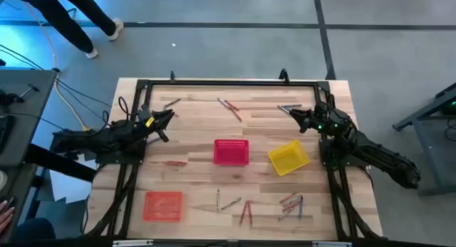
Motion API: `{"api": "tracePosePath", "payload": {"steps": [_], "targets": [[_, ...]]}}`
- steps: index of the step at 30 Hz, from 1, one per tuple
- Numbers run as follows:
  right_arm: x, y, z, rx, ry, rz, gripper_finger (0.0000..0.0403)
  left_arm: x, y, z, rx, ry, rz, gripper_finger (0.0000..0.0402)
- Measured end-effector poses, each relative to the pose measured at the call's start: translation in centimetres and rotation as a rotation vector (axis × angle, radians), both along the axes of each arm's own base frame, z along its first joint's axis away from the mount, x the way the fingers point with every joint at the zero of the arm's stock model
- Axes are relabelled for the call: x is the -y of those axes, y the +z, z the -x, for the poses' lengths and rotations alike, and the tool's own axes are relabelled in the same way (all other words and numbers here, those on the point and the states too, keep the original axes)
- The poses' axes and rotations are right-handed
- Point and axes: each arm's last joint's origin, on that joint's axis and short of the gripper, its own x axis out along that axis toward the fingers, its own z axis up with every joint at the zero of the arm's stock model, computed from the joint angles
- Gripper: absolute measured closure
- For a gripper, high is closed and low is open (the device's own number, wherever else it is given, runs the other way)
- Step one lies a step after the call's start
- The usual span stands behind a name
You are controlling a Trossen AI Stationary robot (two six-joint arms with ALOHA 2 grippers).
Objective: Sort crayons
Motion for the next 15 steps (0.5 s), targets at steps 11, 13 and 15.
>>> {"api": "tracePosePath", "payload": {"steps": [11, 13, 15], "targets": [[-0.1, 0.7, 0.1, -0.039, 0.012, 0.028, 0.0281, 0.0, 0.0, 0.0, 0.0, 0.0, 0.0, 0.0346], [-0.2, 1.6, 0.3, -0.051, 0.014, 0.048, 0.0281, 0.0, 0.0, 0.0, 0.001, 0.0, 0.001, 0.0346], [-0.3, 2.6, 0.5, -0.067, 0.01, 0.069, 0.0281, 0.0, 0.0, 0.0, 0.001, 0.006, 0.001, 0.0346]]}}
